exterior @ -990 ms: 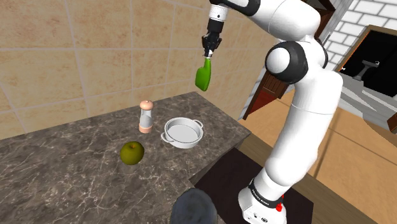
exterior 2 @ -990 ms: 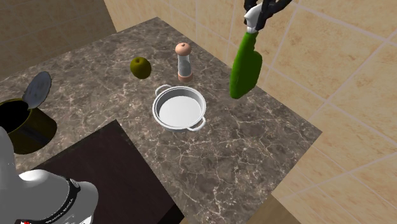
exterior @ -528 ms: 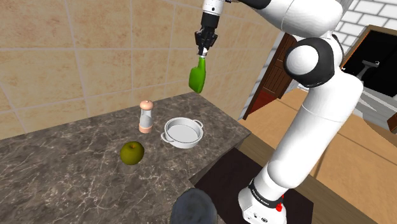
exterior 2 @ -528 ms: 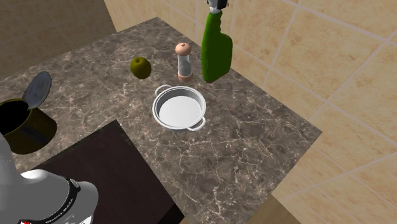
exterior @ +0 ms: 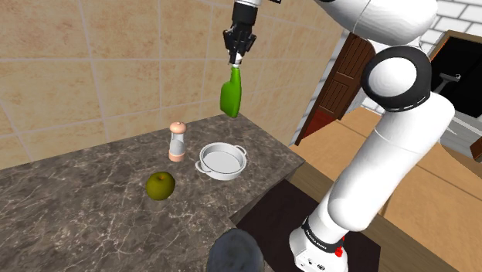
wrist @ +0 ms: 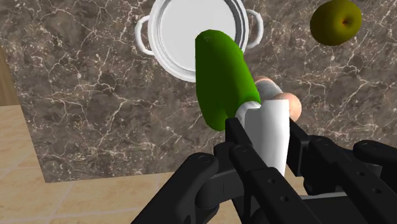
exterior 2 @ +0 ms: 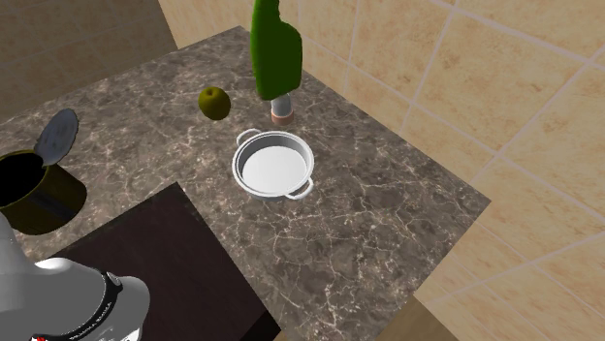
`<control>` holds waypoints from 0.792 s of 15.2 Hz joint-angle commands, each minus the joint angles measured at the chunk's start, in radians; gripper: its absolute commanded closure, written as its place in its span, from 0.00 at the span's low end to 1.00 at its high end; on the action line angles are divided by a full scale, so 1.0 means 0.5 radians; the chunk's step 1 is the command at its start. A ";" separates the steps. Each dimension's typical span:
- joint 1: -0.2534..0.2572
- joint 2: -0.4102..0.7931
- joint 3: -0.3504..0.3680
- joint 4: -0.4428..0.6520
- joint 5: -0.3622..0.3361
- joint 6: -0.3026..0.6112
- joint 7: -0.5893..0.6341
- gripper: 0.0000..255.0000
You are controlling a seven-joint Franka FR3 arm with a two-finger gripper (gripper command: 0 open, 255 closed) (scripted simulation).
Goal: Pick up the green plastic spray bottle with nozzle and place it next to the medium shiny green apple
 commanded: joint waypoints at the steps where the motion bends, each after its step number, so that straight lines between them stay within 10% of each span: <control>1: 0.050 -0.029 0.047 0.005 0.002 -0.035 0.101 1.00; 12: 0.328 0.038 0.312 0.301 0.003 -0.257 0.645 1.00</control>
